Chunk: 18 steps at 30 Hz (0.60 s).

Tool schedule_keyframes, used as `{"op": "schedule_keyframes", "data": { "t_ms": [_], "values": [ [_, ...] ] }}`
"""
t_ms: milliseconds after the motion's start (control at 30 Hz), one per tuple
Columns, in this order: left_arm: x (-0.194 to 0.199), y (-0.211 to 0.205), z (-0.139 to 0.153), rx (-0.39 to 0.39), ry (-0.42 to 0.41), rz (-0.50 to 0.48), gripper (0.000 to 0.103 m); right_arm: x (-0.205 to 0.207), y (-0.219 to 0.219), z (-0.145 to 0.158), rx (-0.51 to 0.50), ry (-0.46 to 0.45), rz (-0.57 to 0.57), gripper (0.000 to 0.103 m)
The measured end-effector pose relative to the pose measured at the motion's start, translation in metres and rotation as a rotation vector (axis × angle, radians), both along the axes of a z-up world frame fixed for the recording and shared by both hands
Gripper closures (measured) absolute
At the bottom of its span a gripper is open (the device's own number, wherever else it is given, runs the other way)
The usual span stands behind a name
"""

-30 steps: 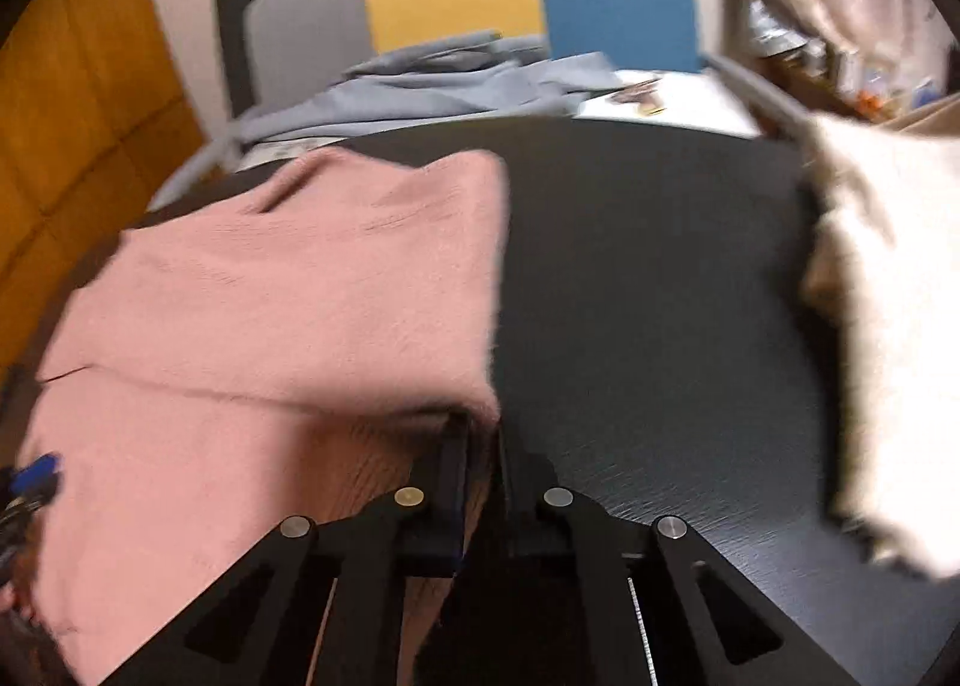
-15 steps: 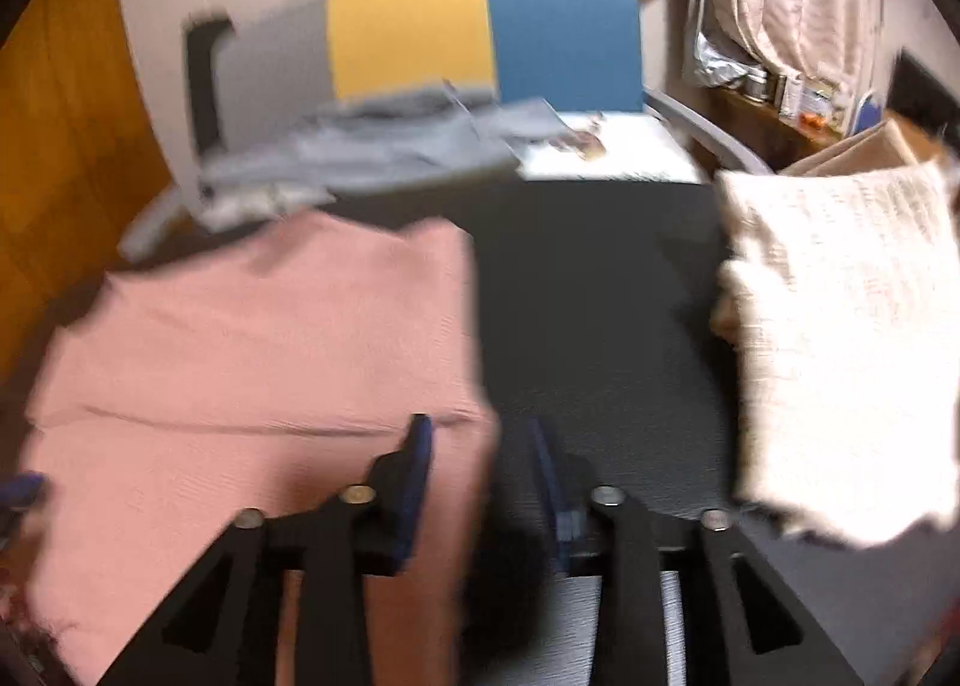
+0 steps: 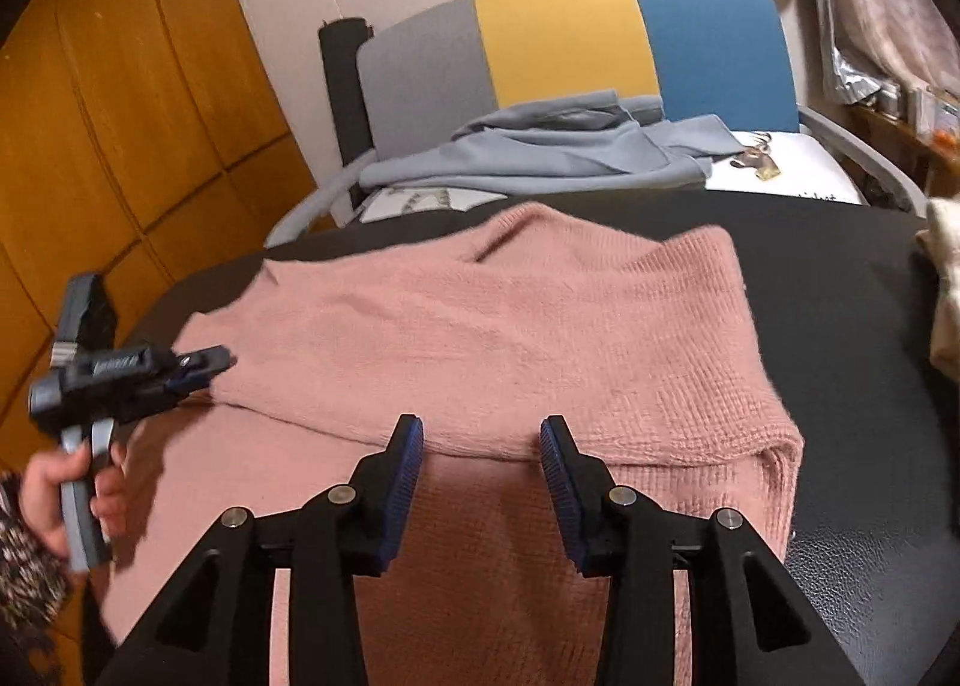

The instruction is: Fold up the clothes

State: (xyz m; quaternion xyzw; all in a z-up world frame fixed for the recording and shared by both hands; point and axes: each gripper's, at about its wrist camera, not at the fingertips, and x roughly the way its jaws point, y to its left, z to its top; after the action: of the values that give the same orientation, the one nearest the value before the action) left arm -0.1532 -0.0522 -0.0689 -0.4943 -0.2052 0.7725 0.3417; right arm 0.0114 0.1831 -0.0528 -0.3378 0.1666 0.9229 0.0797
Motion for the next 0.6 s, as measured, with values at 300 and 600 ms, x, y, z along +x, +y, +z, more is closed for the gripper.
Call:
{"op": "schedule_keyframes", "data": {
  "t_ms": [300, 600],
  "values": [
    [0.016, -0.011, 0.051, -0.011, 0.228, 0.003, 0.099, 0.013, 0.022, -0.023, -0.139, -0.01, -0.072, 0.061],
    [0.011, -0.027, 0.0, -0.09, 0.146, 0.035, 0.095, 0.022, 0.025, -0.005, -0.13, 0.045, -0.053, 0.061]
  ]
}}
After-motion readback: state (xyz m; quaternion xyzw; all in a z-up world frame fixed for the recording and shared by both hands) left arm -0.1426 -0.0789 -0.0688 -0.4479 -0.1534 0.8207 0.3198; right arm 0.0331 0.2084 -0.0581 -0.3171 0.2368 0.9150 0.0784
